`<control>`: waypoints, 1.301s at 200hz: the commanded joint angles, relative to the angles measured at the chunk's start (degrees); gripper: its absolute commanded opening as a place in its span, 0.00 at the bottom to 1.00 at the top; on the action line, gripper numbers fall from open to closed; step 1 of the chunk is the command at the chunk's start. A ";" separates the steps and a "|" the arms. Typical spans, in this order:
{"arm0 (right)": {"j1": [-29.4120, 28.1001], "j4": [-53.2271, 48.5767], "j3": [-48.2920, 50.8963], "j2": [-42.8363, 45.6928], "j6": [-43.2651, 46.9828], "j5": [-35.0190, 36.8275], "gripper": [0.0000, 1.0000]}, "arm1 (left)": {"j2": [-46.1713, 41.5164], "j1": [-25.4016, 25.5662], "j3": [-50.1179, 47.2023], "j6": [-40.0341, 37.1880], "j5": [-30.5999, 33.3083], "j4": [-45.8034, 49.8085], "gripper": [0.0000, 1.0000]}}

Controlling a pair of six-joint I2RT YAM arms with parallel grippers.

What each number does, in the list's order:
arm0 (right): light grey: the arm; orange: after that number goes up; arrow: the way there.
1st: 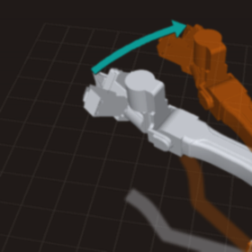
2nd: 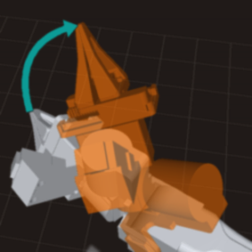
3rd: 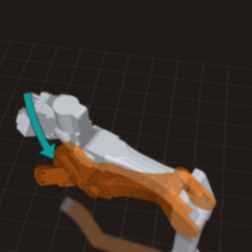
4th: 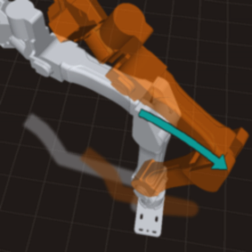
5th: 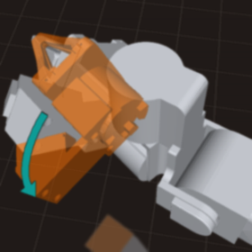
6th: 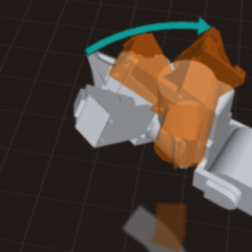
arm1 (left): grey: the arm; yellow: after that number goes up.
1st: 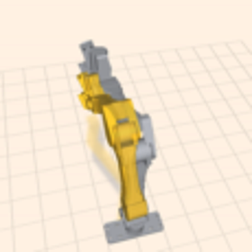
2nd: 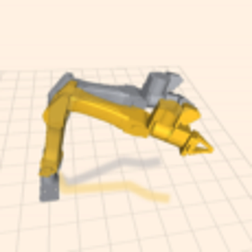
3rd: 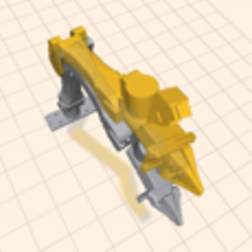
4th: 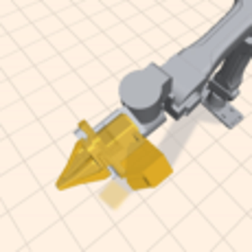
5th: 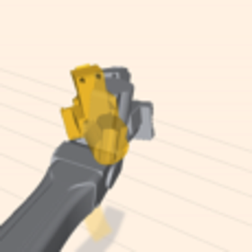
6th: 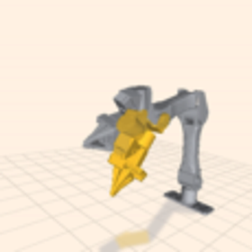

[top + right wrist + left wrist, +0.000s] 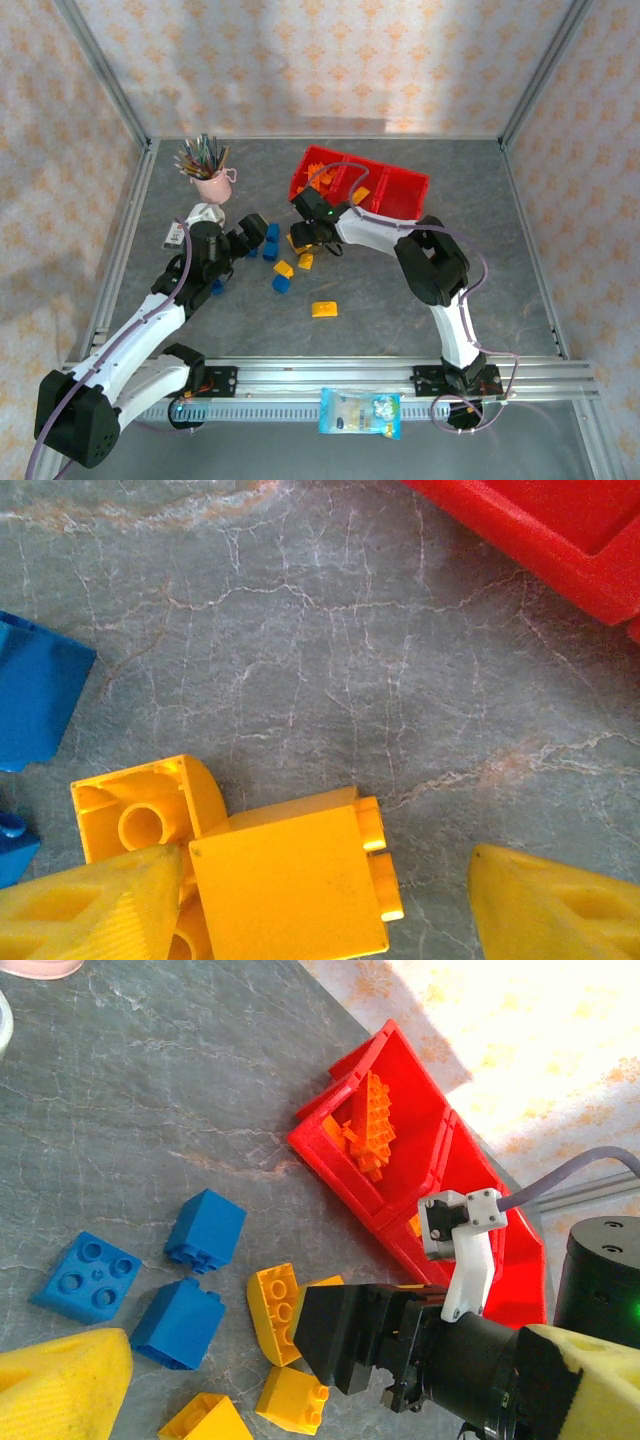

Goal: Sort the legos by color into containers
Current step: Pick up the lego from the center of the table, then place the lego in the container.

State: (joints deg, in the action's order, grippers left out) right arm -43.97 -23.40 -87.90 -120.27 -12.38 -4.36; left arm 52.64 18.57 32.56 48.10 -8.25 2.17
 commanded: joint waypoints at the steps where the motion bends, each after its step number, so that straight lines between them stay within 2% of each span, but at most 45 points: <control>1: 0.35 0.88 -1.01 0.05 -0.68 1.55 0.72 | 0.17 -0.73 -0.04 0.16 1.04 0.46 0.99; 51: 1.66 0.58 1.58 1.48 -1.71 2.26 0.63 | 0.27 -0.73 -0.35 -0.02 1.04 0.46 0.99; 99: 2.40 -0.12 0.54 0.19 -1.68 -0.09 0.59 | 1.05 -0.76 -0.48 0.46 0.25 -0.76 0.99; 117: 2.39 -0.03 0.01 0.01 -1.72 -0.17 0.52 | 1.23 -0.81 -0.33 0.46 0.07 -0.60 0.99; 171: 2.73 -0.94 0.16 3.07 -1.74 1.10 0.42 | 1.05 -0.81 0.72 -0.40 -0.13 0.37 0.99; 213: 4.60 -0.95 3.01 9.66 -4.00 1.40 0.39 | 3.99 -0.81 2.22 -1.26 -2.32 -1.17 0.99; 260: 9.35 -2.93 2.88 14.66 -4.60 6.86 0.39 | 9.14 0.09 4.70 -1.24 -6.18 -4.73 0.99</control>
State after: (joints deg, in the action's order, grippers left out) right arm -37.41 -24.01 -85.06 -108.33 -15.88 -2.63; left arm 60.07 18.28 34.48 47.90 -11.84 1.04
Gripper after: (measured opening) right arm 0.405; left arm 0.992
